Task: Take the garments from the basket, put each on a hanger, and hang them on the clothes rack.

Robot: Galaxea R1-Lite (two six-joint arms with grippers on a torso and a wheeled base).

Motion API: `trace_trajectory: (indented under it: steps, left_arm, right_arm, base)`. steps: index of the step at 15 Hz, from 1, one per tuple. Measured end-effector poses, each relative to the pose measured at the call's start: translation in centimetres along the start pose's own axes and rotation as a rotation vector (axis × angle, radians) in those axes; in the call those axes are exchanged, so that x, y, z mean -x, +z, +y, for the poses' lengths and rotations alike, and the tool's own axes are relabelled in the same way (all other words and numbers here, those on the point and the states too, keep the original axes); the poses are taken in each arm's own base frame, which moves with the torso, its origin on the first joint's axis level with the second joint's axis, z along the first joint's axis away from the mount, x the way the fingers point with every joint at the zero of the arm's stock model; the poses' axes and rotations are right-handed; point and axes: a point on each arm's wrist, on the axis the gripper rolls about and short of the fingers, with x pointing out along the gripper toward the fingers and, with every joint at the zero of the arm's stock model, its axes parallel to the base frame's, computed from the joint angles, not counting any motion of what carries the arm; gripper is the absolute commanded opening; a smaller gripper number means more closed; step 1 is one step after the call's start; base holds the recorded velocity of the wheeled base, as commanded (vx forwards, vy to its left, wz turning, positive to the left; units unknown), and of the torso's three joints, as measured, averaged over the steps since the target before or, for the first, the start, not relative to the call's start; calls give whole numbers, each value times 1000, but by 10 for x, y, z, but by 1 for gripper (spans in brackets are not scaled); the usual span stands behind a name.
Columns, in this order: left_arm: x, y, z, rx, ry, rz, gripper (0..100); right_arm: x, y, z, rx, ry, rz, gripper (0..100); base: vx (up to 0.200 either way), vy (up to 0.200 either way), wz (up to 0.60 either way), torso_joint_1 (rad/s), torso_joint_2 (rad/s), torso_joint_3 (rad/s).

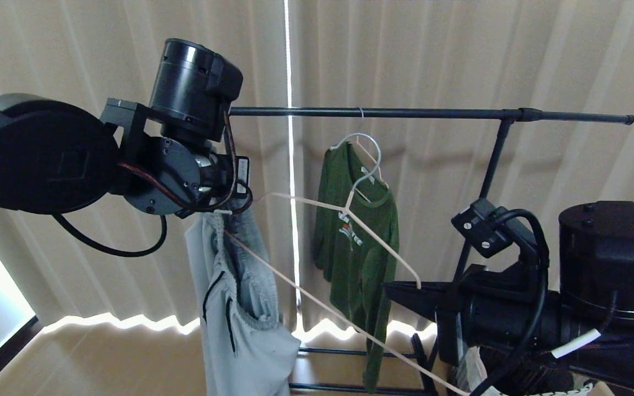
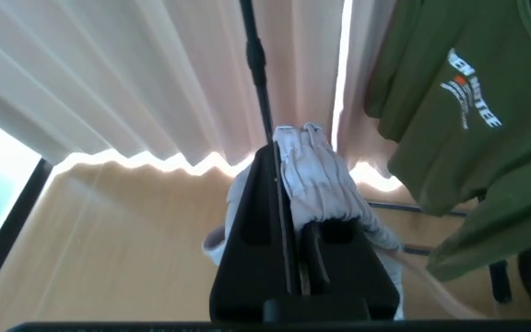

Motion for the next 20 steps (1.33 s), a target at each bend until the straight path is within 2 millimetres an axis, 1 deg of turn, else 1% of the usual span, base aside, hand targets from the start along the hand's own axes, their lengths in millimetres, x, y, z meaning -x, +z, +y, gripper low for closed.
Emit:
trace_trajectory:
  steps: [7,10,12,15,18,20]
  left_arm:
    - [40,2,-10,-2,-96,-39,0]
    - [59,-7,-14,-35,-161,-39,0]
    - [70,-12,-17,-50,-240,-34,0]
    - [80,-14,-20,-66,-390,-13,0]
    - [84,-17,-19,-76,-415,-7,0]
    - [84,-24,-17,-97,-435,13,0]
  right_arm:
    - [-45,8,-1,-13,-10,2,0]
    - [-58,10,-1,-13,-4,-14,0]
    - [-62,10,-1,-12,0,-14,0]
    - [-64,13,0,-11,4,-21,0]
    - [-64,14,1,-9,4,-25,0]
    - [-63,15,1,-6,5,-29,0]
  base:
    - [0,0,0,0,0,0]
    - [0,0,0,0,0,0]
    - [0,0,0,0,0,0]
    - [0,0,0,0,0,0]
    - [0,0,0,0,0,0]
    - [0,0,0,0,0,0]
